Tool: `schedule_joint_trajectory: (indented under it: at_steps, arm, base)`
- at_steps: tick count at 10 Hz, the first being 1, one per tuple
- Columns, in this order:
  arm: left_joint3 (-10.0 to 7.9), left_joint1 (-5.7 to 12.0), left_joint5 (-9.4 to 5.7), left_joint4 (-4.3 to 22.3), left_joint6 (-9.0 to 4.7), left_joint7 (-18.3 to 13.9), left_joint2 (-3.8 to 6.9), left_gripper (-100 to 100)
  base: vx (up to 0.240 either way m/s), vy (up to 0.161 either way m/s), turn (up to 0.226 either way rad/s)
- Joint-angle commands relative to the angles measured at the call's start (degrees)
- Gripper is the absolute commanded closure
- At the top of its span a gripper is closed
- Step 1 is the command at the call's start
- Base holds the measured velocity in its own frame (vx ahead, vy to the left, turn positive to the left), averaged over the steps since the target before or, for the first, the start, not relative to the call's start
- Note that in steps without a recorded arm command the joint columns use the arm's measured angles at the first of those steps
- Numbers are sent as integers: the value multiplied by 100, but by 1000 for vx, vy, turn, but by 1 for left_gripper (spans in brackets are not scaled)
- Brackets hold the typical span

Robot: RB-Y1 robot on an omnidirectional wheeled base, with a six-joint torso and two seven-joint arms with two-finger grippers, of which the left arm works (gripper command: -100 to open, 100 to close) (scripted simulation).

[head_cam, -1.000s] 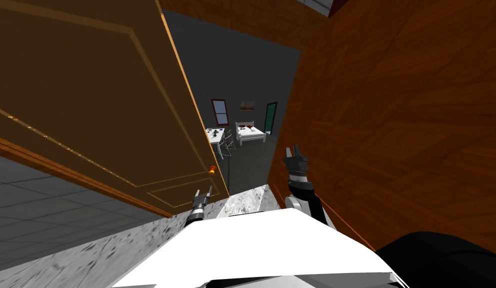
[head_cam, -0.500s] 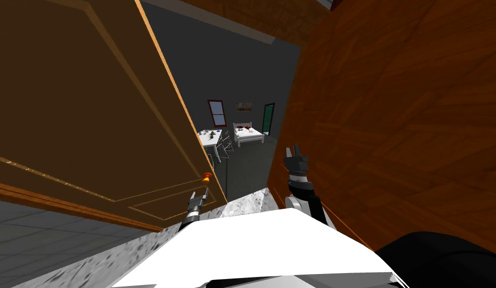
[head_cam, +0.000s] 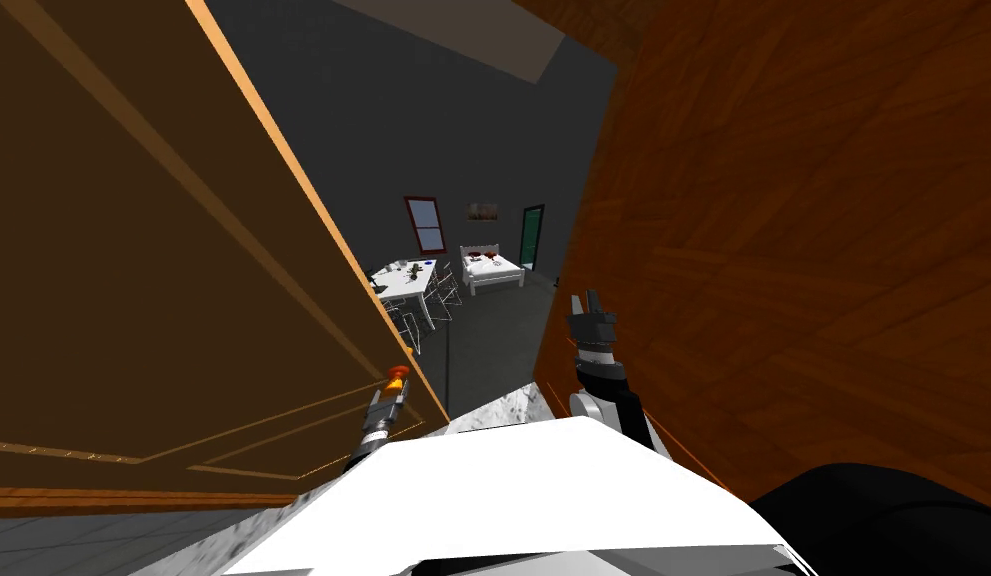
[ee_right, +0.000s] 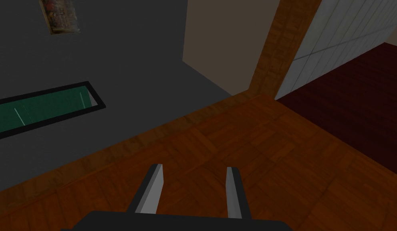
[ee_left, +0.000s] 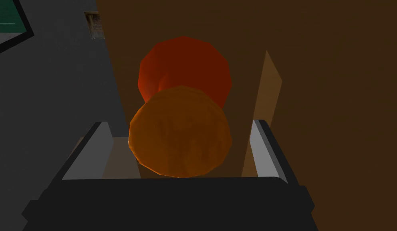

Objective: Pull the door open

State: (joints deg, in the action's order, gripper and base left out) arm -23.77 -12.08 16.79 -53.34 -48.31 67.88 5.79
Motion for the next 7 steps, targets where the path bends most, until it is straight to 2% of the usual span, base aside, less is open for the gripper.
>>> schedule_joint_trajectory:
  at_steps: [1,2,7]
  arm:
    - [0,0,0,0,0,0,0,-100]
    - [0,0,0,0,0,0,0,100]
    - [0,0,0,0,0,0,0,100]
  base:
    - [79,10,-8]
    - [-10,0,19]
    - [-15,0,-3]
